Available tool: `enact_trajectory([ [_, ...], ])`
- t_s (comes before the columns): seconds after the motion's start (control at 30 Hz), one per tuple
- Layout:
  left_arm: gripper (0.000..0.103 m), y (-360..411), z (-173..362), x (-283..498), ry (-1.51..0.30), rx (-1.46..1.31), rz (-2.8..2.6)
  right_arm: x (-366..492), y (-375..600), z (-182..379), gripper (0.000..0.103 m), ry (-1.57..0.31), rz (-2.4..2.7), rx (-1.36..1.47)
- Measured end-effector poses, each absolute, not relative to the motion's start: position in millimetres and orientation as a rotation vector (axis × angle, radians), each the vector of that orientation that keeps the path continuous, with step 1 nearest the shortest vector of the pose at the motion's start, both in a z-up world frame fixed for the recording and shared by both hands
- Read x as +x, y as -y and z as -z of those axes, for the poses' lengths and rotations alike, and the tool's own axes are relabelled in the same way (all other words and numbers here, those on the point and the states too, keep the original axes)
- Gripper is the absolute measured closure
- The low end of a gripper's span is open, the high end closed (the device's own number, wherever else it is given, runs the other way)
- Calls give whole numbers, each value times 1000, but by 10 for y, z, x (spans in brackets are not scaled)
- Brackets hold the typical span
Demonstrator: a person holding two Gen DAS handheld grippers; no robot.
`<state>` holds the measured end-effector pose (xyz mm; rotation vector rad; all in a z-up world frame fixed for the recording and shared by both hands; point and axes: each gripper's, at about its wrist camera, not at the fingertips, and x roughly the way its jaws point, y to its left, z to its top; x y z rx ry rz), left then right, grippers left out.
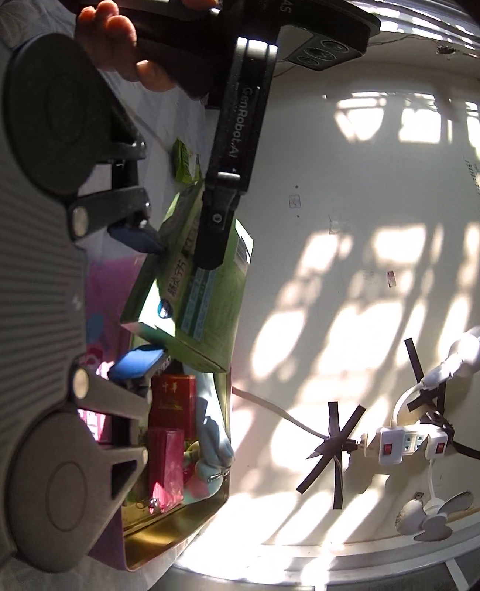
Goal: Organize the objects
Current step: 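Carry the green box with the right tool and set it in the tin, then move the right tool back from the tin toward the green wipes packet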
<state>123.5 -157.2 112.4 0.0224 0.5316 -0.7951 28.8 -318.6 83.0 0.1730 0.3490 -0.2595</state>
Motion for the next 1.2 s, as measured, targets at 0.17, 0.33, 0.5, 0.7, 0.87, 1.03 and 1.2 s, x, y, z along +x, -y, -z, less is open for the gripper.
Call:
enact_trajectory([
  [0.17,26,2036,-978,1686,-638,58,776,595,3805,-676,47,-457,286,301],
  [0.33,25,2350,-752,1997,-719,101,717,890,4233,-540,46,-543,362,353],
  [0.5,24,2340,-702,2023,-724,66,672,910,4312,-455,34,-517,513,307],
  [0.7,24,2171,-907,1684,-598,88,642,531,4118,-544,34,-381,517,368],
  [0.87,19,1999,-958,1268,-536,123,627,189,3861,-633,30,-299,533,414],
  [1.03,19,1859,-804,937,-528,165,620,-143,3676,-559,29,-283,565,500],
  [1.2,18,1806,-577,775,-561,219,598,-279,3580,-398,29,-338,574,555],
])
